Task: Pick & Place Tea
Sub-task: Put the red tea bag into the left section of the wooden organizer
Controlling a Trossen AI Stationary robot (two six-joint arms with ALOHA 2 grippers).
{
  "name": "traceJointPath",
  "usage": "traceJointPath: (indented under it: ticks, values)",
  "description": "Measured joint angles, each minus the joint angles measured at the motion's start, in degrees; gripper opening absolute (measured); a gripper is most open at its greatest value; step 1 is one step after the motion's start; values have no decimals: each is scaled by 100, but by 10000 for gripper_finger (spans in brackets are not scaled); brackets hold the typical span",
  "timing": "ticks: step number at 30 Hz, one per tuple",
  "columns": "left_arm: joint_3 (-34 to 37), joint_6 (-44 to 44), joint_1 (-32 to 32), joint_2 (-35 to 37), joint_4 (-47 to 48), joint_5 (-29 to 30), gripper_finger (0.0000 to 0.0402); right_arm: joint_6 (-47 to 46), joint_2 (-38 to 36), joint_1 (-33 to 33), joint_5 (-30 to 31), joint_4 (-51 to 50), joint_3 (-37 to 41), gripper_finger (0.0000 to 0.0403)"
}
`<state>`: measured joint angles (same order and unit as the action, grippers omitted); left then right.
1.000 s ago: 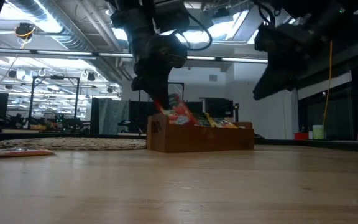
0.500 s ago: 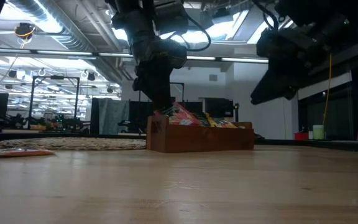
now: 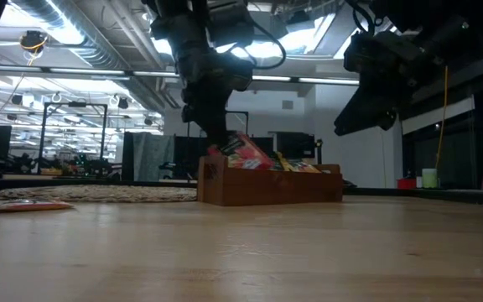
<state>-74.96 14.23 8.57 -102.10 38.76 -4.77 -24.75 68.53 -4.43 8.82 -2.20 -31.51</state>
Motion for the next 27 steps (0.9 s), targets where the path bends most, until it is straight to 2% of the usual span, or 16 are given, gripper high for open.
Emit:
traceJointPath:
  ticks: [15,21,27]
  values:
    - [-1207,-345,405,7,1686,-471,2,-66,-2,2,-94,169,0,117]
    - [-1259,-143,449,4,1765,-975,1,-58,-2,2,-94,167,0,117]
    - [-1259,-36,374,-191,1753,-1023,2,-42,-2,2,-92,227,0,117]
